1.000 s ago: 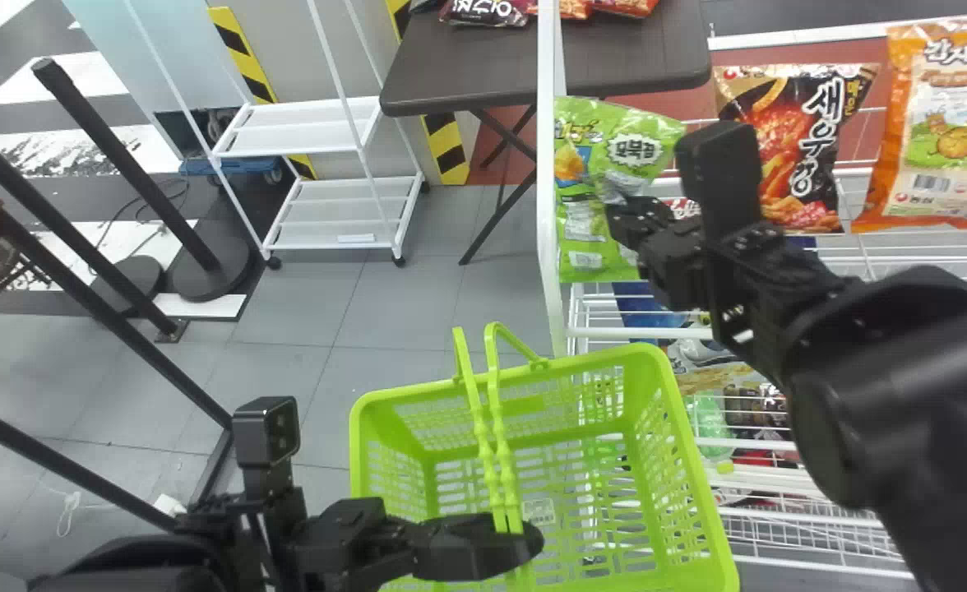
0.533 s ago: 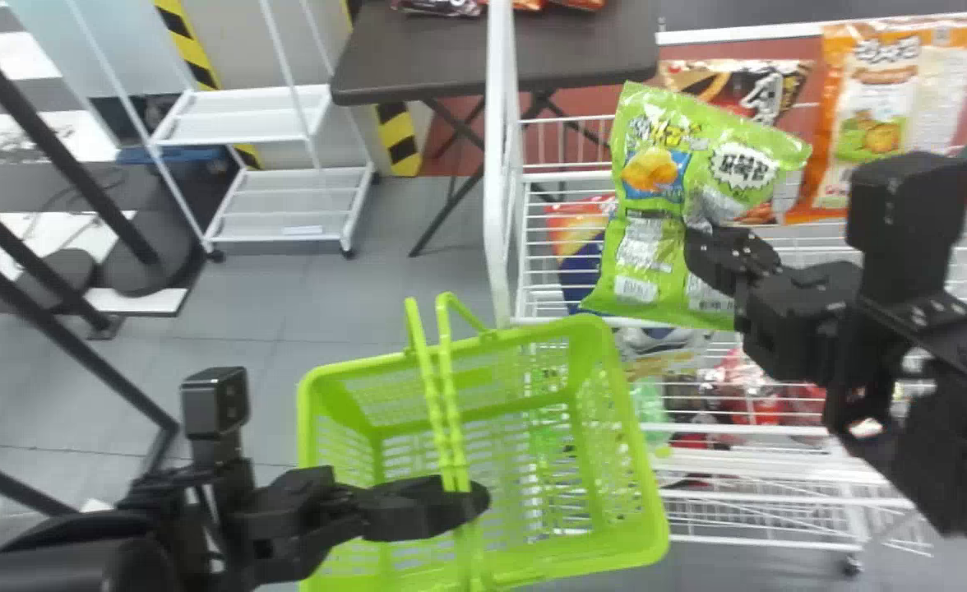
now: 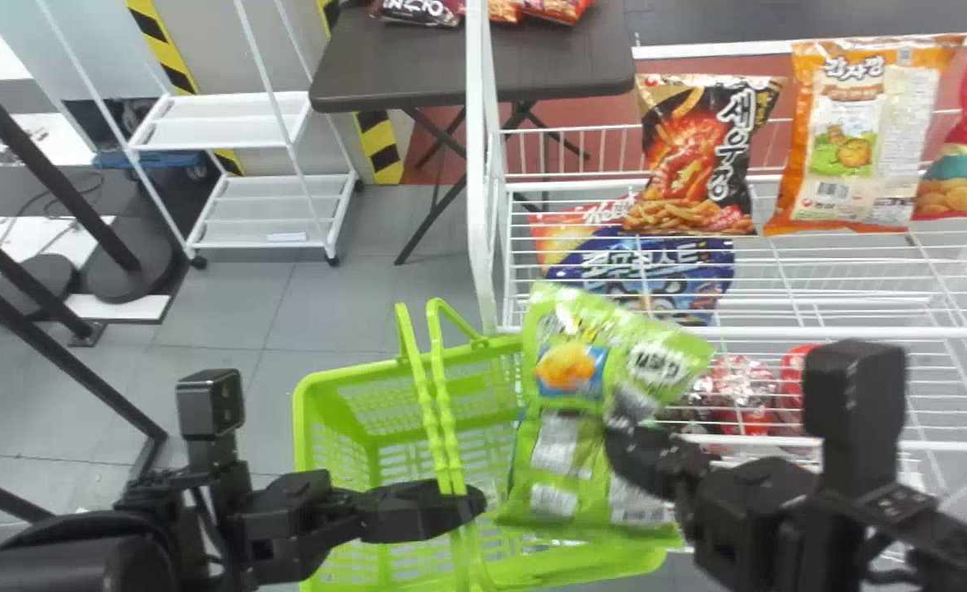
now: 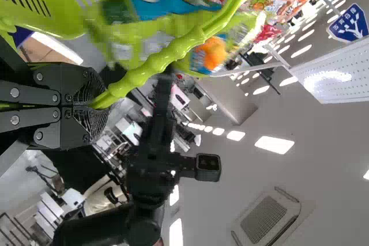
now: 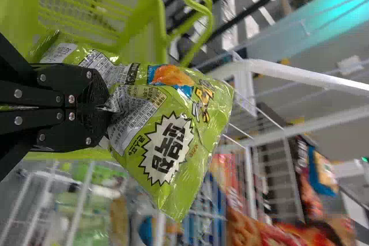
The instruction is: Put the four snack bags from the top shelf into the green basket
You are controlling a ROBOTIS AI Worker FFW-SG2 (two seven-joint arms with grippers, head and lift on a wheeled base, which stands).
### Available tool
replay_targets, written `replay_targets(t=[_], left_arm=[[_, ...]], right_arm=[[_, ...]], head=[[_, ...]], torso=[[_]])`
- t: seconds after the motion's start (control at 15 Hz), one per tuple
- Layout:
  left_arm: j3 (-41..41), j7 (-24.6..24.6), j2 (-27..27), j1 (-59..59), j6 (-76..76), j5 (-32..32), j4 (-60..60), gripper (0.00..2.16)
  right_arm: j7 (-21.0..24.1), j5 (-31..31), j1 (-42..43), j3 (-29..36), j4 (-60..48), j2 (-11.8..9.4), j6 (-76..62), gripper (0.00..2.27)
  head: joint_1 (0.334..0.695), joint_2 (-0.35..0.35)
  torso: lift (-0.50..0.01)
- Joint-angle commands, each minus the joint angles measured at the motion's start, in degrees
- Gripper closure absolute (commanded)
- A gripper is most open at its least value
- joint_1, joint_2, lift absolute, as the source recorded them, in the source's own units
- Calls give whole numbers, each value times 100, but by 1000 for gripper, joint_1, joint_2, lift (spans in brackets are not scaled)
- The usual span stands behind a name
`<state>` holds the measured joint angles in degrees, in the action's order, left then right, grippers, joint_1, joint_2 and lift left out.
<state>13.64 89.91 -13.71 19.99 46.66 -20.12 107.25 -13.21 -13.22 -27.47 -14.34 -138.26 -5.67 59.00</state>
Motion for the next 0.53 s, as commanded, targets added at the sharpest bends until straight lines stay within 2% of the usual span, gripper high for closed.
replay_targets(t=[0.0,0.2,0.27,0.33,0.47], left_arm=[[-2,66,0,-4,41,-1,-2,2148],[-20,66,0,-4,77,-1,7,2148],[-20,66,0,-4,94,-1,15,2148],[-11,66,-9,5,94,-1,15,2148],[-2,66,-27,-4,94,-10,-2,2148]], right_arm=[[134,311,409,-887,1029,-13,-964,2250],[618,443,1429,-2056,2584,22,-1474,2243],[758,426,1745,-2407,2954,39,-1474,2105],[793,417,1921,-2574,3129,57,-1351,1703],[785,426,1956,-2601,2989,30,-542,-1]], head=[[695,261],[695,350],[695,350],[695,350],[695,350]], torso=[[-3],[-3],[-3],[-3],[-3]])
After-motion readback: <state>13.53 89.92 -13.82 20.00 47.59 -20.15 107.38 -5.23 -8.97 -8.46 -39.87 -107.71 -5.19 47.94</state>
